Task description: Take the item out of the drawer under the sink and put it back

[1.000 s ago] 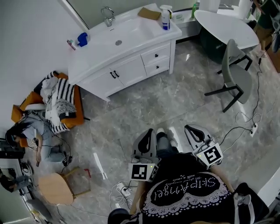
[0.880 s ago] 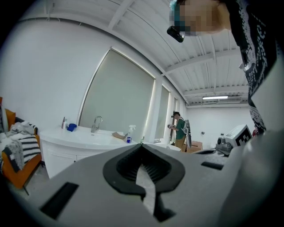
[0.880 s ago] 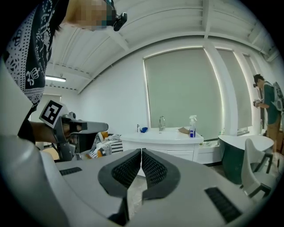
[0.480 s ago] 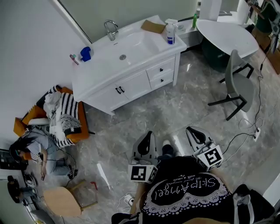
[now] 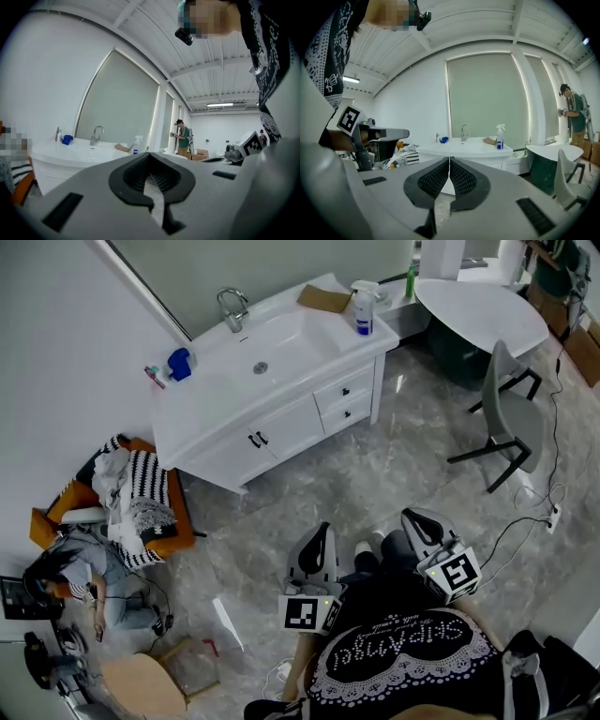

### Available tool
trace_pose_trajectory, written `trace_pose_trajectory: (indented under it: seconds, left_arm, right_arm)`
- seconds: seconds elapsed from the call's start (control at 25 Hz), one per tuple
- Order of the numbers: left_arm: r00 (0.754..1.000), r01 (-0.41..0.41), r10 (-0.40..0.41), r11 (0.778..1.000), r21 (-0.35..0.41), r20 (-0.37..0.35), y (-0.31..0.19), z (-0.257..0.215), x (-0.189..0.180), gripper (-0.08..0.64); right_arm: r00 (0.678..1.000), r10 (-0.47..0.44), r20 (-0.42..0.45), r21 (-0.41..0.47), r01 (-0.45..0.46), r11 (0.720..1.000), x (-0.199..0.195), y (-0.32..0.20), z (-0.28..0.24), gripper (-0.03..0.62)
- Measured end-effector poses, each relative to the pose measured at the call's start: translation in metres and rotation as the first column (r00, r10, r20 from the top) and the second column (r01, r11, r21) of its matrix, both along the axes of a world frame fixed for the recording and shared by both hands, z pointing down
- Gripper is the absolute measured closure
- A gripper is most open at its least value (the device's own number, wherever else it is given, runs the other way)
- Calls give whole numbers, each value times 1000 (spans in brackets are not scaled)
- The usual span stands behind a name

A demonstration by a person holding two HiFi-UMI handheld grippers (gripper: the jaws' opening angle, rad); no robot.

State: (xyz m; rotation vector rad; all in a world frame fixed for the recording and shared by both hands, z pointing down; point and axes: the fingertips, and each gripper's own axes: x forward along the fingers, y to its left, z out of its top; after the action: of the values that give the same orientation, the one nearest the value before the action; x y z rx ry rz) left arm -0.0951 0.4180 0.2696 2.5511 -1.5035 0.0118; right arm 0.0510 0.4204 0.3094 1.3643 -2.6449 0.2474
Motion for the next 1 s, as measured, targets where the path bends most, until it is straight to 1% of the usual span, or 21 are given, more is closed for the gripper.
trace_pose_trajectory:
  seconds: [0.16,0.36,0.6,0.76,1.0]
  left_arm:
    - [1000,24,-25,1000,-7,-15,-1,2,-6,557]
    - [999,32,-32,999,-19,-10,-4,4,-13,555]
    - [999,39,-40,997,-59,-19,-13,13,-16,556]
    - [999,35,-37,997,-67,-30,-29,13,-10,557]
    - [998,32,-36,997,-68,-59,-58,11,7,555]
  right_arm:
    - [1000,-25,-14,0,25,1000,-9,-5,-2,574]
    - [1000,-23,-11,-15,23,1000,-15,-16,0,574]
    - [999,-38,-14,-54,37,998,-20,-25,8,574]
    - [999,-38,-20,-73,36,997,-15,-36,12,574]
    - [999,-42,-17,-59,41,997,-2,-69,10,574]
